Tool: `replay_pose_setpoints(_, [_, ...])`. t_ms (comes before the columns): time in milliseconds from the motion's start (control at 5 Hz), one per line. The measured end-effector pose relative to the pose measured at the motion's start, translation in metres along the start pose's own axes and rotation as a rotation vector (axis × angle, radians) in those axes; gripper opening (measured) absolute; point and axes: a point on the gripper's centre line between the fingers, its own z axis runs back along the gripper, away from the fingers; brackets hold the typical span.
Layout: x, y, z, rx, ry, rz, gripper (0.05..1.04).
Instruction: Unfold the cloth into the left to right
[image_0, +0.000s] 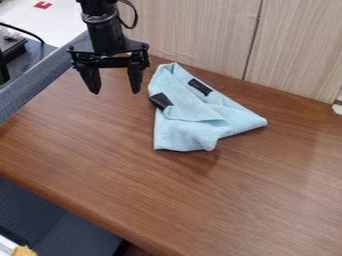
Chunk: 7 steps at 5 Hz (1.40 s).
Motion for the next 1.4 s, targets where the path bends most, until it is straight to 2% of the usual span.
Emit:
replay_pose_setpoints(200, [-0.003,0.001,-0.010,0.004,0.035,0.006,1.001])
replay_pose_setpoints(400, [0.015,-0.001,-0.033,0.006,0.064,0.038,1.001])
replay_pose_setpoints(800, [0.047,-0.019,-0.061,-0.104,0.070,0.069,1.001])
replay_pose_setpoints(1000, [0.057,-0.021,-0.073,-0.109,0.070,0.068,1.001])
replay_pose_setpoints(1200, [0.057,-0.020,-0.087,-0.098,0.100,0.074,1.001])
replay_pose_setpoints(1400, [0.063,-0.019,-0.091,-0.076,0.103,0.089,0.948])
